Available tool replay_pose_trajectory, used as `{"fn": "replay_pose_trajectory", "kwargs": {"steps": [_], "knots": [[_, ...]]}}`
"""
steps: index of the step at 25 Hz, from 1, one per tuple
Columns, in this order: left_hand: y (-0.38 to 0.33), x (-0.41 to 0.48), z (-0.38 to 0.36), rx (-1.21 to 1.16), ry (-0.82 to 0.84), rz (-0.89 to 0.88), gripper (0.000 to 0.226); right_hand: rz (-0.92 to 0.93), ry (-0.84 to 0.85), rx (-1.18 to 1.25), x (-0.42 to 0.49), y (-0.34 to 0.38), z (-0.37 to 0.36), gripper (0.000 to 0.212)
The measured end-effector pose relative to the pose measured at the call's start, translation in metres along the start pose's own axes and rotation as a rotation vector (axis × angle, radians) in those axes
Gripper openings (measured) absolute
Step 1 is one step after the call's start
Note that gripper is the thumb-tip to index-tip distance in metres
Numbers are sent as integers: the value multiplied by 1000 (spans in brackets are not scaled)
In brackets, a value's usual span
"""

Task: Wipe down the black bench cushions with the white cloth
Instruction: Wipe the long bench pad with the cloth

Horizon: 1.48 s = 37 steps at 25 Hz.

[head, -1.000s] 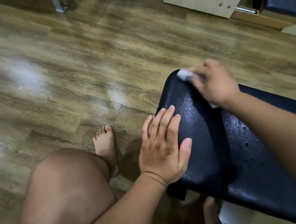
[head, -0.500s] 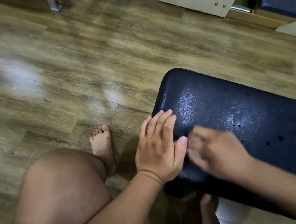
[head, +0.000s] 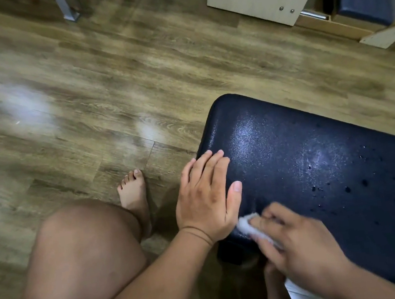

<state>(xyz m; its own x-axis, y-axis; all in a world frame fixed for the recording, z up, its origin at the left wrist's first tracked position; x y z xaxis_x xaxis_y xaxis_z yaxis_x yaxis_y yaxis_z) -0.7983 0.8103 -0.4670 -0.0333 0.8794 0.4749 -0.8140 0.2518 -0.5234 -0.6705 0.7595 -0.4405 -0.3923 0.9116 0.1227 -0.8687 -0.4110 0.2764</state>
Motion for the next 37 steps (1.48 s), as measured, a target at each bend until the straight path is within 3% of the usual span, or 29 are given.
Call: {"fn": "replay_pose_trajectory", "kwargs": {"steps": [3,7,10,13,16,19,24,28,32,35,37], "knots": [[0,0,1,4,3,4,50,53,-83,-144,31,-22,12,28],[2,0,1,14,7,31,48,-322,-184,-231,134,-118,18,27],[3,0,0,21,11,36,47,-446,-261,-168,142,-121,21,28],[1,1,1,13,2,25,47,-337,-245,-129,64,-62,15,25],[2,1,2,1,-14,24,46,-193,-34,-69,-13,-4,5,25],[1,1,2,4,-18,23,45,-132,-62,-248,17,-29,11,22],[2,2,2,16,-20,42,42,-490,-201,-273,132,-139,28,24],[1,2,1,38,-6,39,42,-424,-236,-235,76,-100,26,34],[1,2,-1,50,4,50,41,-270,-75,-116,-25,-23,17,24],[2,1,0,51,0,45,41,-194,-132,-244,8,-44,24,25],[2,1,1,55,-9,44,41,-316,-184,-328,60,-92,25,31]]}}
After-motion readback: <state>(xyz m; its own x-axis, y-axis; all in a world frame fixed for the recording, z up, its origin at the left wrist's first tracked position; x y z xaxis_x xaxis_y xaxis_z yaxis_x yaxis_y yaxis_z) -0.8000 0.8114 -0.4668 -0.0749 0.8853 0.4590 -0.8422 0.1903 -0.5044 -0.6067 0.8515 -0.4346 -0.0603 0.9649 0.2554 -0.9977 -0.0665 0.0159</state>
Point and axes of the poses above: each hand's wrist, its own x-axis towards the middle knuckle, its own z-axis out of the back of the hand, y = z × x, the point moved 9 cm from there along x, towards the middle knuckle, and after that the axes turned 13 degrees about -y, right-handed, at the moved point
